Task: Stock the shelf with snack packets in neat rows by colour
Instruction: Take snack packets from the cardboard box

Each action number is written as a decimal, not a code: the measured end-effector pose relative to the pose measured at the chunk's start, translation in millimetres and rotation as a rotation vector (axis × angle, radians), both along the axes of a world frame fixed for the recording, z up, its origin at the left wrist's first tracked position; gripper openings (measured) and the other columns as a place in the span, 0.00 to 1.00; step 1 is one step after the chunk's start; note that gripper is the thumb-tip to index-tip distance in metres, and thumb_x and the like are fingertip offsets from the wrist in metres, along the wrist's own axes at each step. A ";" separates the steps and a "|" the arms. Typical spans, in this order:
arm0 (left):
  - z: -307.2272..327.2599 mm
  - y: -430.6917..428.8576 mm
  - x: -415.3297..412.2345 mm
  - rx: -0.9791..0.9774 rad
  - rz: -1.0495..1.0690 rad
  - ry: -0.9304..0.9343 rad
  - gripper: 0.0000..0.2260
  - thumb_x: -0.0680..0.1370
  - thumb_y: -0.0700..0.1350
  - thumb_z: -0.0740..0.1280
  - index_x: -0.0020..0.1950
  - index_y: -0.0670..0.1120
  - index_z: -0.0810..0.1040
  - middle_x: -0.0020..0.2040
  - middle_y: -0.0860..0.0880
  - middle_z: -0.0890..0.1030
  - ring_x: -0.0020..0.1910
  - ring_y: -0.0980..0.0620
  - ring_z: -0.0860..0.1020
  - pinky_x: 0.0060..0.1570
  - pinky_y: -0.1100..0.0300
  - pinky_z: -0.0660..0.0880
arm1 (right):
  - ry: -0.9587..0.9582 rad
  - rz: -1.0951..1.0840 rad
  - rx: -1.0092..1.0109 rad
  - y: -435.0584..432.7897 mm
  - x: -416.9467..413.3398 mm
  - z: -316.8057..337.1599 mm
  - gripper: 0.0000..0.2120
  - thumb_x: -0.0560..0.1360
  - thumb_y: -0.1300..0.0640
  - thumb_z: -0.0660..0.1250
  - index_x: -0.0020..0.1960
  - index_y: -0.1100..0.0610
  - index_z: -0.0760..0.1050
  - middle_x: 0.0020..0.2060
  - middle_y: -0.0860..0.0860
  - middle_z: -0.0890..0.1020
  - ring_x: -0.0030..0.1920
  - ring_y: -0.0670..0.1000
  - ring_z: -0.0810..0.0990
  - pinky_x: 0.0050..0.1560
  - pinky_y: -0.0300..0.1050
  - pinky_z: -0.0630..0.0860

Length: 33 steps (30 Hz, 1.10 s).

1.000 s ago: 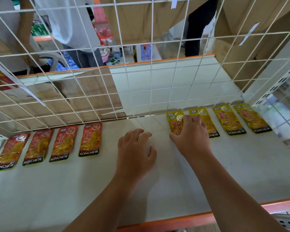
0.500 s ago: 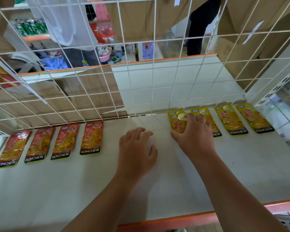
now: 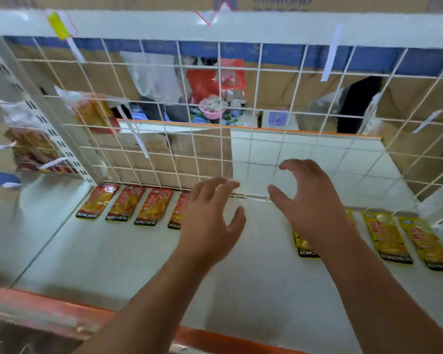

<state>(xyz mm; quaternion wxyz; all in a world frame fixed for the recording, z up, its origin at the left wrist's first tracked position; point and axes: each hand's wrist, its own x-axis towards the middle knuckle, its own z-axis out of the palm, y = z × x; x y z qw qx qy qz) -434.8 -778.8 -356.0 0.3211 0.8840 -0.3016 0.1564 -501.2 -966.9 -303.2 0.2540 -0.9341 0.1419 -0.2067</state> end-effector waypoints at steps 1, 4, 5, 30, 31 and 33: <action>19.9 11.4 3.4 -0.023 0.035 -0.043 0.22 0.76 0.54 0.64 0.68 0.50 0.78 0.65 0.50 0.78 0.66 0.47 0.74 0.65 0.51 0.71 | -0.030 0.062 0.000 9.7 6.6 14.9 0.21 0.74 0.48 0.71 0.65 0.52 0.75 0.60 0.51 0.76 0.62 0.54 0.74 0.62 0.49 0.71; 82.3 54.4 8.9 -0.076 0.138 -0.182 0.21 0.76 0.53 0.66 0.67 0.49 0.79 0.66 0.48 0.78 0.66 0.47 0.74 0.66 0.49 0.73 | -0.121 0.224 -0.035 44.0 25.0 65.0 0.21 0.74 0.49 0.72 0.65 0.51 0.76 0.60 0.50 0.78 0.61 0.52 0.75 0.60 0.45 0.70; 103.1 71.1 9.3 -0.096 0.166 -0.233 0.20 0.76 0.52 0.66 0.67 0.49 0.79 0.65 0.48 0.78 0.65 0.47 0.75 0.66 0.49 0.73 | -0.153 0.270 -0.053 57.1 30.3 83.2 0.21 0.74 0.49 0.71 0.65 0.51 0.76 0.61 0.49 0.79 0.61 0.52 0.76 0.60 0.45 0.70; 325.4 568.4 10.9 0.043 0.613 -0.147 0.16 0.79 0.54 0.69 0.67 0.57 0.79 0.64 0.54 0.80 0.62 0.52 0.76 0.57 0.57 0.69 | -0.212 0.679 -0.197 470.9 125.7 291.7 0.07 0.72 0.44 0.71 0.46 0.40 0.74 0.50 0.46 0.77 0.52 0.52 0.76 0.50 0.46 0.71; 325.6 576.4 17.3 0.050 0.613 -0.134 0.17 0.79 0.55 0.69 0.67 0.57 0.78 0.65 0.54 0.80 0.62 0.52 0.76 0.58 0.56 0.70 | -0.201 0.685 -0.196 480.1 133.8 294.8 0.07 0.70 0.42 0.71 0.45 0.40 0.74 0.51 0.47 0.78 0.53 0.52 0.76 0.53 0.47 0.73; 325.7 588.6 31.4 0.066 0.611 -0.105 0.17 0.79 0.55 0.68 0.68 0.57 0.78 0.66 0.54 0.79 0.62 0.52 0.76 0.61 0.54 0.72 | -0.172 0.686 -0.214 494.7 149.8 300.5 0.07 0.71 0.41 0.70 0.47 0.40 0.75 0.53 0.47 0.78 0.53 0.52 0.76 0.55 0.49 0.75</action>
